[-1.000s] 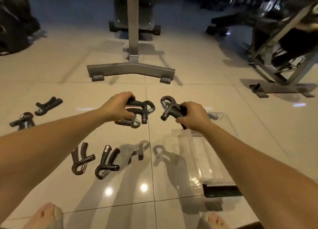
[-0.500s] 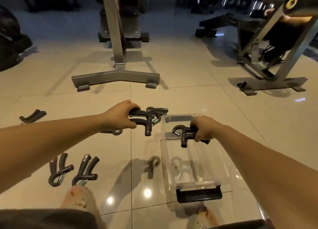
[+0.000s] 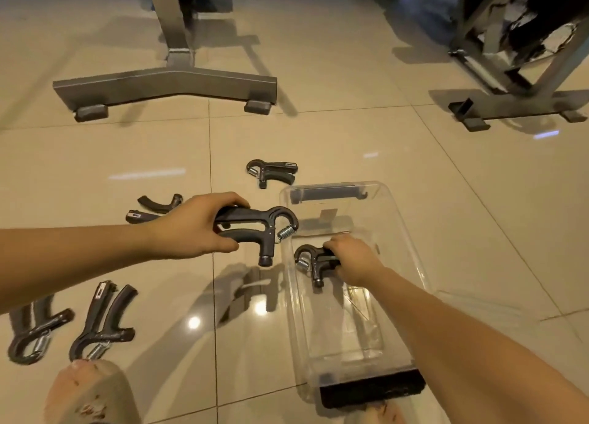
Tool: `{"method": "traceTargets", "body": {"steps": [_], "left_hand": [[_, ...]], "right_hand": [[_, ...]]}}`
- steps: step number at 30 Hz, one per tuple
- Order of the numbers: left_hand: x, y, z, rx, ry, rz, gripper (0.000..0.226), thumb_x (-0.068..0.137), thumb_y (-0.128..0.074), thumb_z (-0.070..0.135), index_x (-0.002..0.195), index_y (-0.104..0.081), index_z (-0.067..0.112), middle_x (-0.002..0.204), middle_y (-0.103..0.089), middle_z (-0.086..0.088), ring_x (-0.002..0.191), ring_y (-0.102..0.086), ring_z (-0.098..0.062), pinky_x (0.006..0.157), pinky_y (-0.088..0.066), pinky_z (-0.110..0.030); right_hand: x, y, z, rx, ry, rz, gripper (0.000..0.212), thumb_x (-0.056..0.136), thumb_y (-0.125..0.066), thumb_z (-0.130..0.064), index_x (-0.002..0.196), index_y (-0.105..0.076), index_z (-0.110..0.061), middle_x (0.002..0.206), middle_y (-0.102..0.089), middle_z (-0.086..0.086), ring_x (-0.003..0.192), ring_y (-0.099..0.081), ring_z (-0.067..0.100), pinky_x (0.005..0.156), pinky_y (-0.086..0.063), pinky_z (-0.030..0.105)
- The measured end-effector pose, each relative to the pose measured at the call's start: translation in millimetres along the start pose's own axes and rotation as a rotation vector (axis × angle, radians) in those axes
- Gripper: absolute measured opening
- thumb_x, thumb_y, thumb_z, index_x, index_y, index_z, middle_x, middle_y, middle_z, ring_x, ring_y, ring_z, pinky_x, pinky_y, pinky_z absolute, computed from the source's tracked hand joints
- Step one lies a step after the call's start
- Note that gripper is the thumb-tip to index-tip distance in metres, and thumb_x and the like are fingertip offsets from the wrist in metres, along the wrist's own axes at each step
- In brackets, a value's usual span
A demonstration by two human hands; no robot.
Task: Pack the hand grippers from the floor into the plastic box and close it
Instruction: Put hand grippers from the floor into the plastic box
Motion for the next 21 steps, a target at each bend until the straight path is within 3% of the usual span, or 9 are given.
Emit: {"method": "traceTargets", "body": {"steps": [6, 12, 17, 21], "left_hand": [[24.6, 5.9, -17.6, -0.114, 0.033, -0.02, 0.051, 0.075, -0.085, 0.015, 0.115, -0.06, 0.034, 0.1, -0.069, 0.013, 0.085, -0.066, -0.006, 0.07, -0.05, -0.021], [39.7, 4.9, -20.6, -0.124, -0.011, -0.019, 0.054, 0.075, -0.085, 0.016, 0.119, -0.06, 0.033, 0.106, -0.068, 0.014, 0.096, -0.066, -0.005, 0.082, -0.05, -0.021], [38.2, -1.6, -16.5, -0.15, -0.037, -0.03, 0.053, 0.075, -0.086, 0.014, 0.117, -0.061, 0.034, 0.105, -0.069, 0.016, 0.096, -0.066, -0.004, 0.079, -0.049, -0.013], [35.6, -2.8, -9.9, -0.162, -0.04, -0.034, 0.052, 0.075, -0.086, 0.012, 0.117, -0.061, 0.03, 0.104, -0.069, 0.012, 0.093, -0.065, -0.003, 0.077, -0.049, -0.012]], "right_hand": [[19.0, -4.9, 12.1, 0.038, -0.015, 0.038, 0.031, 0.079, -0.068, -0.018, 0.109, -0.066, -0.026, 0.106, -0.068, -0.004, 0.1, -0.06, 0.023, 0.085, -0.047, 0.036], [25.7, -9.2, 13.6, -0.015, -0.001, 0.055, 0.044, 0.081, -0.071, -0.018, 0.124, -0.065, -0.025, 0.124, -0.066, -0.005, 0.111, -0.055, 0.025, 0.093, -0.045, 0.037], [25.5, -7.7, 12.7, 0.006, -0.043, 0.071, 0.03, 0.084, -0.069, -0.017, 0.113, -0.066, -0.022, 0.116, -0.068, -0.003, 0.104, -0.054, 0.023, 0.086, -0.046, 0.036], [9.5, 6.9, 7.3, 0.104, -0.12, 0.136, 0.033, 0.087, -0.069, -0.022, 0.121, -0.067, -0.024, 0.113, -0.069, -0.003, 0.105, -0.059, 0.023, 0.086, -0.051, 0.037]]}}
Point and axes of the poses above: each hand's wrist, its own x-axis towards the middle knuckle, its own y-axis out of the back of the hand, z = x × y, the point moved 2 cm from there along x, towards the middle knuckle
